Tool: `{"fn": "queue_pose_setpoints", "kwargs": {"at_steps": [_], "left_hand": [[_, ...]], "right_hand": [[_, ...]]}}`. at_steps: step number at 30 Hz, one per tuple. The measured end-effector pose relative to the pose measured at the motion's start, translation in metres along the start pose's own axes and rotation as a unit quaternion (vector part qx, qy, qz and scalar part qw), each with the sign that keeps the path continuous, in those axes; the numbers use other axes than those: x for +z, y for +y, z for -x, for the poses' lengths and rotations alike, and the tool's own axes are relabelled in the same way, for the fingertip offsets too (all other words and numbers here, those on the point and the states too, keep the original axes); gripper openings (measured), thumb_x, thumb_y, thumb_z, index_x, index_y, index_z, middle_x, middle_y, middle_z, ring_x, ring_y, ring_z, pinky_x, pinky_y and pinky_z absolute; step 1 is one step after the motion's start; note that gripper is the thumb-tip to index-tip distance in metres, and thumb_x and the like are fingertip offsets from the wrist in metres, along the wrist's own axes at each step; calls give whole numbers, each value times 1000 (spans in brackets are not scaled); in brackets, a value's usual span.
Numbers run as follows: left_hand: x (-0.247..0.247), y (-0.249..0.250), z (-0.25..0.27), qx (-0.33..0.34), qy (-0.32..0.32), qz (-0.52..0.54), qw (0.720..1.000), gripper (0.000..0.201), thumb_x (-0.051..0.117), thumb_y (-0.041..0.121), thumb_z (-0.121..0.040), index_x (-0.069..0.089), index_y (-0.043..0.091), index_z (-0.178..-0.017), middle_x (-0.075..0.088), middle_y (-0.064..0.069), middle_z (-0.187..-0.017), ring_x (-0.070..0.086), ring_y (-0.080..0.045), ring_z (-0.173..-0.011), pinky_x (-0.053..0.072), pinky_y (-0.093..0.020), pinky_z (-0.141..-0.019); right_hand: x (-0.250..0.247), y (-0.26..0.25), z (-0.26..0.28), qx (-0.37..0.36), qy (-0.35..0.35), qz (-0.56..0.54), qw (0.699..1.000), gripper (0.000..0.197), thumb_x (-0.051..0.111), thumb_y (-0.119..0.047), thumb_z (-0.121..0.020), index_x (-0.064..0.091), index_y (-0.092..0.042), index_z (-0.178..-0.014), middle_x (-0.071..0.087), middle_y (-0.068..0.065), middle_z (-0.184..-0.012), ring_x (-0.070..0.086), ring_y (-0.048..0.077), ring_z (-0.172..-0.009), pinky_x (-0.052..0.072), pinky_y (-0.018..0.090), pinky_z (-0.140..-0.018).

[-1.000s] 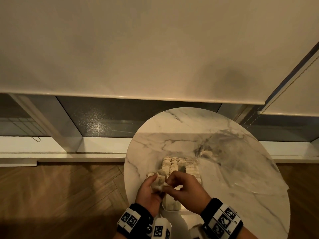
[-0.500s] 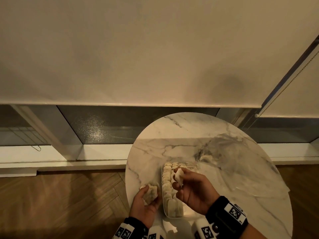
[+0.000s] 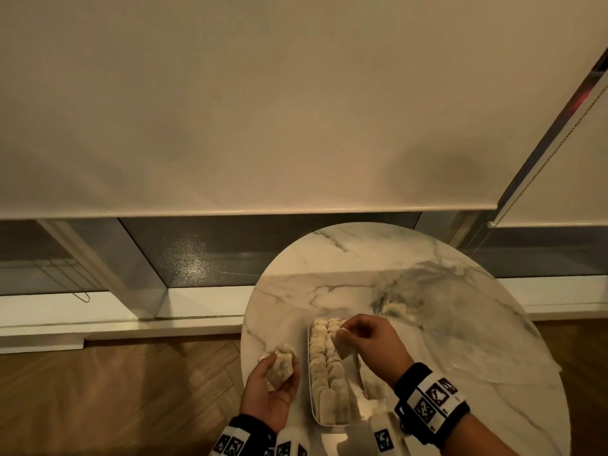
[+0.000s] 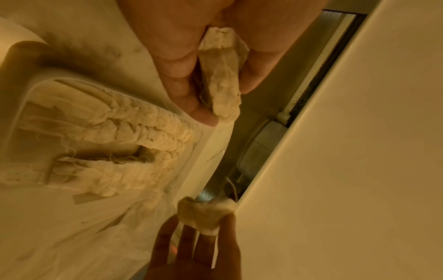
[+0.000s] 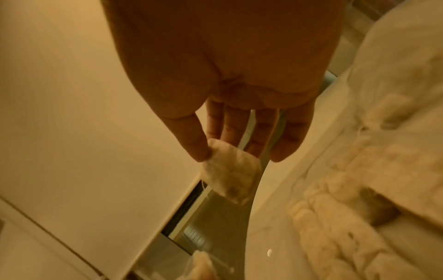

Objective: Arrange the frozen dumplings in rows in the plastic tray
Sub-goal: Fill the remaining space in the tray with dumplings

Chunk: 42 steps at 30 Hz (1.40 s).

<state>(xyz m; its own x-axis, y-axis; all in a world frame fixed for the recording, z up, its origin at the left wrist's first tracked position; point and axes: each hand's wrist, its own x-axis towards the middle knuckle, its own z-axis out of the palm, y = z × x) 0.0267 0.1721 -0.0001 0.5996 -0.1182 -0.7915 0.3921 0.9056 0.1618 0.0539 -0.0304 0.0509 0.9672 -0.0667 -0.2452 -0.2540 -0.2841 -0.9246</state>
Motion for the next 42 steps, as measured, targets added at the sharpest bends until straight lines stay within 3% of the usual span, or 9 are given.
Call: {"fn": "queue_pose_setpoints", "kwargs": {"at_steps": [2,4,8,13,18,24,31,37,42], "left_hand": [[2,-2,0,3,-2,2,1000,15,59,10,-92,61,2,-104,65,-20,-99,63,-33,-86,59,-37,-53],[5,-5,2,8,-4,0,1000,11,59,10,-92,62,2,-100,65,-20,-96,63,-33,-85,60,-37,-53],[5,-9,3,20,-4,-4,1000,12,59,10,-92,62,1,-99,66,-20,-94,63,-32,-83,60,-36,-58],[-5,-10,-2,29,5,-15,999,17,59,11,-90,62,2,-105,66,-20,-95,64,-32,-82,60,-35,-59],[-7,-8,-1,43,-1,-5,999,12,59,10,-91,62,4,-100,66,-20,-94,63,-32,-83,60,-35,-58],[-7,-4,0,53,-1,-14,999,16,59,11,-90,61,1,-103,67,-22,-93,65,-31,-82,60,-34,-59],[-13,-1,-5,61,19,-18,998,32,65,11,-80,60,4,-111,67,-21,-97,70,-31,-74,61,-35,-62],[-11,-1,-6,61,18,-21,998,44,66,11,-76,58,3,-118,66,-22,-103,69,-32,-79,60,-35,-63],[-12,0,-8,62,23,-28,997,32,61,11,-88,58,3,-119,66,-22,-103,68,-31,-79,60,-34,-62]], "right_hand": [[-12,10,-7,-42,66,119,990,10,81,-26,-78,74,-25,-72,70,-7,-79,63,6,-78,51,27,-73],[-24,20,-13,-75,96,182,976,10,81,-28,-77,73,-29,-71,65,-12,-79,59,3,-77,47,23,-71],[-35,35,-22,3,-4,97,995,8,77,-17,-83,73,-19,-76,72,2,-71,67,10,-65,53,24,-58],[-35,52,-35,61,-17,35,997,2,72,-11,-87,70,-11,-87,73,12,-74,69,20,-68,56,30,-56],[-33,67,-46,87,-56,17,994,15,66,-5,-91,71,-16,-100,73,14,-84,69,18,-73,57,28,-61],[-30,85,-62,124,-43,51,990,5,69,-6,-89,70,-10,-91,73,15,-85,73,29,-79,62,43,-75],[-19,90,-71,146,-175,253,940,6,68,-12,-88,71,-17,-85,72,6,-85,69,15,-72,53,22,-51],[-10,94,-84,108,-138,354,919,13,74,-20,-84,75,-27,-73,69,-6,-79,62,9,-74,48,20,-65],[-3,90,-95,64,-126,417,898,11,71,-17,-82,77,-25,-84,74,-1,-93,66,14,-83,54,25,-75]]}}
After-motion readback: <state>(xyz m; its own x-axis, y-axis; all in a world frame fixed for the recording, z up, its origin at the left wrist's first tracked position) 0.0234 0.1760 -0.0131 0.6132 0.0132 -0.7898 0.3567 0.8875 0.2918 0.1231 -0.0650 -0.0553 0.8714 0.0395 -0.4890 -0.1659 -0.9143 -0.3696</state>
